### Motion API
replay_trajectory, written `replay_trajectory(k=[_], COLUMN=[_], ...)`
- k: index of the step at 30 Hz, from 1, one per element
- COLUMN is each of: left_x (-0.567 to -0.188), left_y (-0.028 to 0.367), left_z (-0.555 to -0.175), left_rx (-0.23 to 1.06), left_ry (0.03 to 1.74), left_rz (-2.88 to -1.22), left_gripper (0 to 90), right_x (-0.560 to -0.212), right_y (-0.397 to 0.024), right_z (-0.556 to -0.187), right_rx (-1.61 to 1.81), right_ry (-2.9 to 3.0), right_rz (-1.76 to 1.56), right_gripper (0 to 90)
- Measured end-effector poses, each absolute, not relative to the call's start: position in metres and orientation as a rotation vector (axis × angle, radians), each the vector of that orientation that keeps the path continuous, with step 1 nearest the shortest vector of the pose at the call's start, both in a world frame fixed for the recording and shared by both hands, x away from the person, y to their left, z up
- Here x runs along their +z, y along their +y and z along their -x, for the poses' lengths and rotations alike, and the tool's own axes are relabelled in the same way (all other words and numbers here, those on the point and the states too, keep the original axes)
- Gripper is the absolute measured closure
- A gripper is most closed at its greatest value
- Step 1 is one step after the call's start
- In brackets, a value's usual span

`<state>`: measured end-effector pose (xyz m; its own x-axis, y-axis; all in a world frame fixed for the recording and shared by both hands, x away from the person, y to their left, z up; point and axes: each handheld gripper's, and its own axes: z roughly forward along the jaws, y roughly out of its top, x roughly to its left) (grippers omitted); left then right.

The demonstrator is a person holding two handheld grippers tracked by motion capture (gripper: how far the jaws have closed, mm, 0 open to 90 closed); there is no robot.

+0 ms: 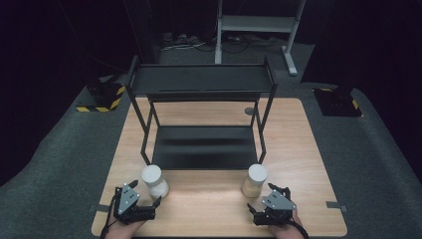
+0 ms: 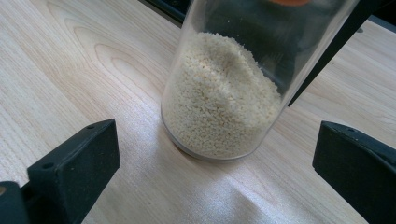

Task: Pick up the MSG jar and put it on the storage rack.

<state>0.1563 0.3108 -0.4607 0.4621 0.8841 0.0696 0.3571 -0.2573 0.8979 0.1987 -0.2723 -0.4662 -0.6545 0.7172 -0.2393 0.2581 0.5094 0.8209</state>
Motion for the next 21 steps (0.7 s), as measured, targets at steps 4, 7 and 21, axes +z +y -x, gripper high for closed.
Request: replay_trajectory(k=[4,7,21], left_x=[-0.4585,-0.4571,-0.4523], left_y=[0.3096,0.3081,0.3017], left_z=[-0.1546,-0.1534,-0.155], left_rx=[0.751,0.756,0.754], left_ry=[1.046,1.041,1.02], left_rz=[-1.801,-1.785,-1.736], left_gripper=[0.4,0.4,0.4], right_x=[-0.4658,-0.4659,-0.4657], right_y=[-0.2722,-0.2726,-0.2728], right_z=[-0.1993,-0.1994,-0.1996], right_rx=[1.054,1.055,1.057], right_ry=[2.188,2.189,2.193], right_rz=[-0.794,-0.792,-0.79], right_gripper=[0.0,0.0,0.0])
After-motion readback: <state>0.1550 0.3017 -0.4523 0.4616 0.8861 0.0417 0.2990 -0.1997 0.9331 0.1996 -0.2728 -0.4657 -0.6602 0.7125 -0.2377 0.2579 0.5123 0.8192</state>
